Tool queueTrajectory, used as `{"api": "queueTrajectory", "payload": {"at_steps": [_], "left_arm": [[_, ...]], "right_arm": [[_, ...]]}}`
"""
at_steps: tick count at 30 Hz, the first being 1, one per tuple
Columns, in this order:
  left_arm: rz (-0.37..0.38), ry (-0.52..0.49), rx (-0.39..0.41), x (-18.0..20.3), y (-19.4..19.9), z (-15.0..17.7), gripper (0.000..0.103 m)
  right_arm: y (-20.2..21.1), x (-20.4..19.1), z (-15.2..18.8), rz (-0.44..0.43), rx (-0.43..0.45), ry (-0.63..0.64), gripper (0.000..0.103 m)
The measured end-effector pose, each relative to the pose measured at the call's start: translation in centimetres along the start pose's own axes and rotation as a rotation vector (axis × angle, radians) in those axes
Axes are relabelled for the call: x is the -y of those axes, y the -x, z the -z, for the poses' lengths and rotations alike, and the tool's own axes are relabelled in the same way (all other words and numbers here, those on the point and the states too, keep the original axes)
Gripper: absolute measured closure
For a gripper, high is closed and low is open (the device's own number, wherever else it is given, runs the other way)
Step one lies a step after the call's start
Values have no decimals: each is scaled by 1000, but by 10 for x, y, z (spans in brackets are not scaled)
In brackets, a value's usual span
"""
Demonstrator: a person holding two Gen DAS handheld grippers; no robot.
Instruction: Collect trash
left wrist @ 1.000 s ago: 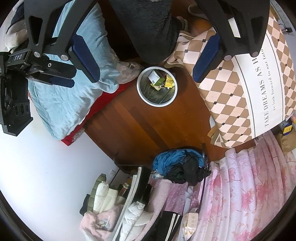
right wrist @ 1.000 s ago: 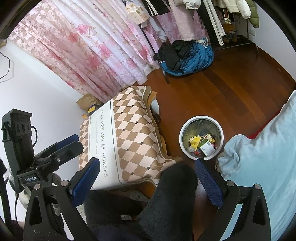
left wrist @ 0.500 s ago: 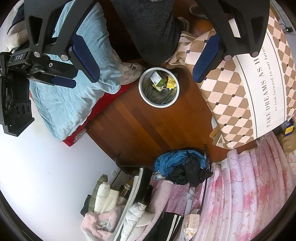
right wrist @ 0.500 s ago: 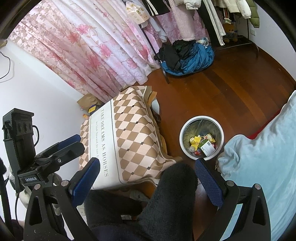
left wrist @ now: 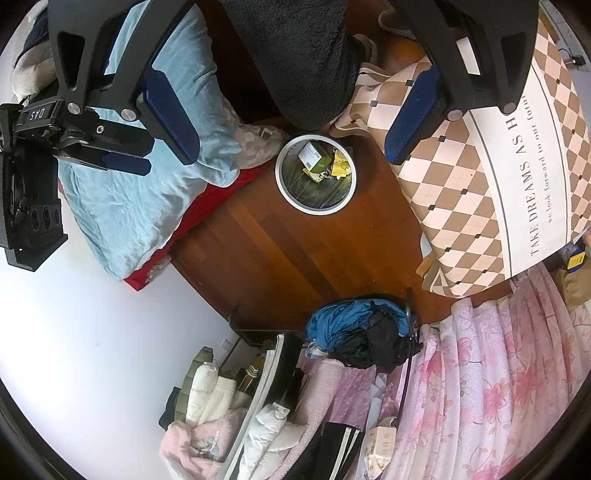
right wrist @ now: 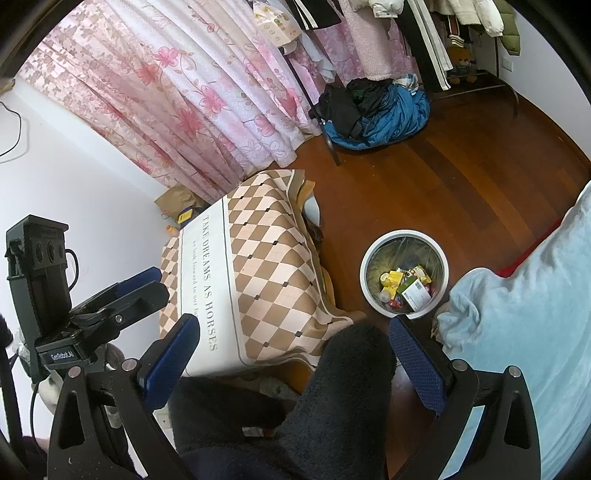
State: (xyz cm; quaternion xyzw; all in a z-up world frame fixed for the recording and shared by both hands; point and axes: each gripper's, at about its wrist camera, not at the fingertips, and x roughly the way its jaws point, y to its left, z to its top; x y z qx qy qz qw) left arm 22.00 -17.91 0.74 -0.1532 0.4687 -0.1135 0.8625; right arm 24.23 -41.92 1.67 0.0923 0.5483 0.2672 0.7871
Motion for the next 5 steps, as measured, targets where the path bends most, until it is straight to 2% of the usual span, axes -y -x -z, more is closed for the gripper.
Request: {"api": "queueTrajectory", "payload": {"at_steps": [5], "left_arm": [[4,0,3,-1,0,1,0]], "right_arm": [[0,-2,0,2,1,1,0]]}}
